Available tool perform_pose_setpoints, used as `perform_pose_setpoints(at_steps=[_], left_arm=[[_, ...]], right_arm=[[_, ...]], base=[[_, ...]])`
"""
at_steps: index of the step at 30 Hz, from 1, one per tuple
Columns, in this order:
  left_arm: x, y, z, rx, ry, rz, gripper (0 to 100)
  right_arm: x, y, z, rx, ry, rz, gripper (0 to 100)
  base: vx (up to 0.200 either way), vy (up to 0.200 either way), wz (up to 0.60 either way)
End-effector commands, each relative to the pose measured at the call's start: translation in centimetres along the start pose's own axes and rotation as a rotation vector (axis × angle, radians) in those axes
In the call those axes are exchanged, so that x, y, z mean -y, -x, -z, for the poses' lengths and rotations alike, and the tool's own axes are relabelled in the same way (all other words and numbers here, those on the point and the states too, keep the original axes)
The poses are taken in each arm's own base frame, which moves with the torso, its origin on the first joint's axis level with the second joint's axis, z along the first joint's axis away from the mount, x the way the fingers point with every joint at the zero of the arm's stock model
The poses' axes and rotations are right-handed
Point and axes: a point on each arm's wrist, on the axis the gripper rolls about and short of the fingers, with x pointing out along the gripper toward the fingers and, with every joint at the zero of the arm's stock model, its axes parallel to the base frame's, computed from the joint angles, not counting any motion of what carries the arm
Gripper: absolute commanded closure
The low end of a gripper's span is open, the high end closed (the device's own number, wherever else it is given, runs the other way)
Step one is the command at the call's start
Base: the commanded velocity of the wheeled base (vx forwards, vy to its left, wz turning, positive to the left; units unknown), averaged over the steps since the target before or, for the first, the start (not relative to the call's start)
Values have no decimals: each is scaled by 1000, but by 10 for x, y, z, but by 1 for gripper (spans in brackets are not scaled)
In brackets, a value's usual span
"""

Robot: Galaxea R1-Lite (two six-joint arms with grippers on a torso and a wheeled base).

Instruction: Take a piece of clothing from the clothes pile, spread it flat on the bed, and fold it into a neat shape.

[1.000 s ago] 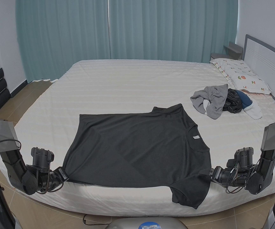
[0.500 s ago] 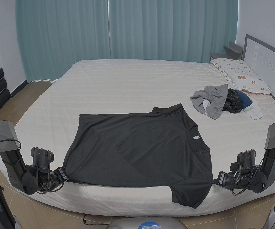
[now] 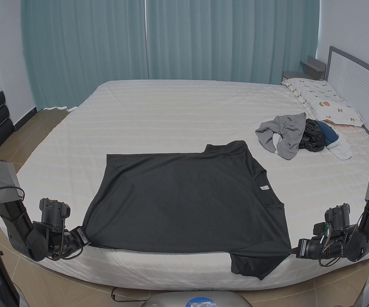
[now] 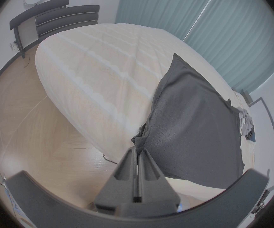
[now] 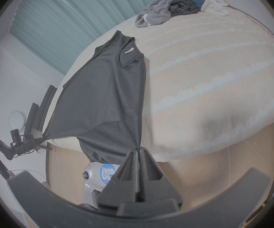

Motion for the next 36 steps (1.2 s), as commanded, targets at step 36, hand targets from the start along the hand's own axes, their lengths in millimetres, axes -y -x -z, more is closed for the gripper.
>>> perform_pose_setpoints(at_steps=[36], left_arm=[[3,-11,-9,-34,38,-5,100]], right_arm=[[-8,-33,-47,158,-14,-80,100]], base=[[0,0,0]])
